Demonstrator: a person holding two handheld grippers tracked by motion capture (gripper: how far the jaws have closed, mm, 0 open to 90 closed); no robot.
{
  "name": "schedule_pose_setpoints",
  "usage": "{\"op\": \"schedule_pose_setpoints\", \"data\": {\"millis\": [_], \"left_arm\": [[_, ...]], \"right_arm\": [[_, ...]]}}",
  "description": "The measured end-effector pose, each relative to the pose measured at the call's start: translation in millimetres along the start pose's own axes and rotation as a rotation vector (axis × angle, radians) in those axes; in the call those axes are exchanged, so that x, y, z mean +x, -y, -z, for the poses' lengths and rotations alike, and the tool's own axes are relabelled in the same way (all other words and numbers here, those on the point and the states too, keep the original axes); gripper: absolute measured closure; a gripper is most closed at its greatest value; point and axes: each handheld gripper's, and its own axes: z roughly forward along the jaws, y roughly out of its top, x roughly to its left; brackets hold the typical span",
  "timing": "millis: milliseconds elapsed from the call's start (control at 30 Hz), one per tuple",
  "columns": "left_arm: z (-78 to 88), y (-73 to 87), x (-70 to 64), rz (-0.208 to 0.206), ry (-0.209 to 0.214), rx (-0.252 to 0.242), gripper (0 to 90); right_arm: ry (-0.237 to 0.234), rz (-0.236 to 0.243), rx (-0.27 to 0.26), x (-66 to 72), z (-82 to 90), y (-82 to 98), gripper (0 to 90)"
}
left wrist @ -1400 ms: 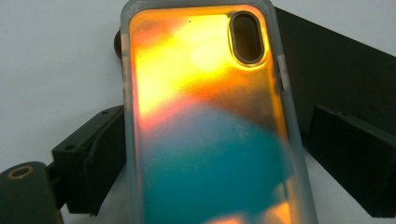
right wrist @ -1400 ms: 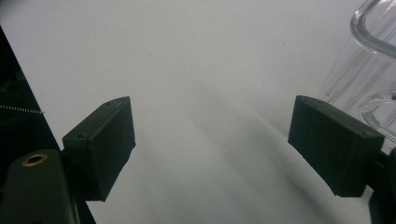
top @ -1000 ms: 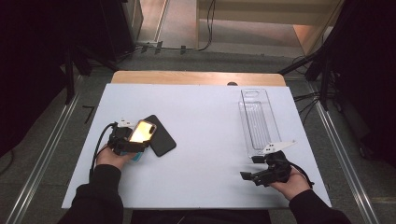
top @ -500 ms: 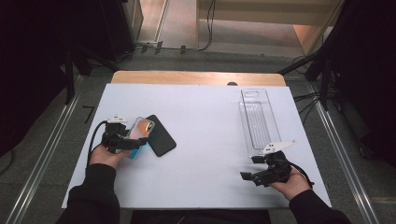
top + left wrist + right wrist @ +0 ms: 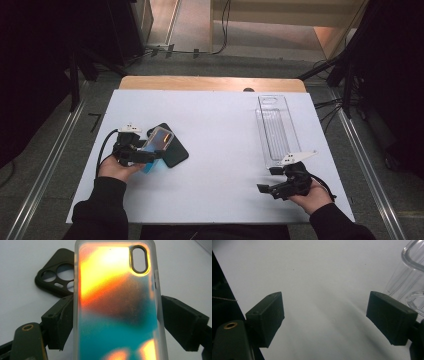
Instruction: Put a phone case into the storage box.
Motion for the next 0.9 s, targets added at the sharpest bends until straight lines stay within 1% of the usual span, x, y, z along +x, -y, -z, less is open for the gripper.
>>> {"op": "schedule_pose_setpoints", "data": {"millis": [67, 133, 300, 333, 367, 533, 800, 867, 900], "left_arm": [[0.3, -0.7, -4.0, 0.002, 0.02, 0.002, 16.3], [-0.2, -0.5, -7.7, 0.018, 0.051, 0.001, 16.3], [-1.5, -1.9, -16.1, -0.003, 0.07, 0.009, 16.3], [-2.2, -2.1, -17.7, -0.002, 0.079, 0.006, 16.3], [-3.3, -2.6, -21.1, -0.002, 0.089, 0.008, 16.3], [-6.5, -4.1, -33.0, -0.026, 0.108, 0.021, 16.3], [-9.8, -7.2, -47.7, -0.04, 0.141, 0.003, 16.3], [-11.6, -8.9, -55.1, -0.046, 0.155, -0.005, 16.4], [-11.6, -8.9, -55.1, -0.046, 0.155, -0.005, 16.3]], "right_arm": [[0.0, -0.001, -0.001, 0.0, -0.1, 0.1, 13.1], [0.002, 0.002, 0.0, 0.2, 0.4, 0.0, 13.0], [-0.002, 0.004, -0.001, -0.3, 0.0, -0.3, 13.1], [-0.003, 0.004, 0.0, -0.3, 0.1, -0.5, 13.0], [-0.001, 0.003, -0.002, 0.0, 0.1, -0.6, 13.0], [-0.008, 0.009, -0.008, 1.2, 0.0, -0.8, 13.1], [-0.009, 0.005, -0.009, 2.8, -0.6, -2.0, 13.0], [-0.006, 0.008, -0.011, 3.8, -1.2, -2.4, 13.1], [-0.006, 0.008, -0.011, 3.8, -1.2, -2.4, 13.1]]}}
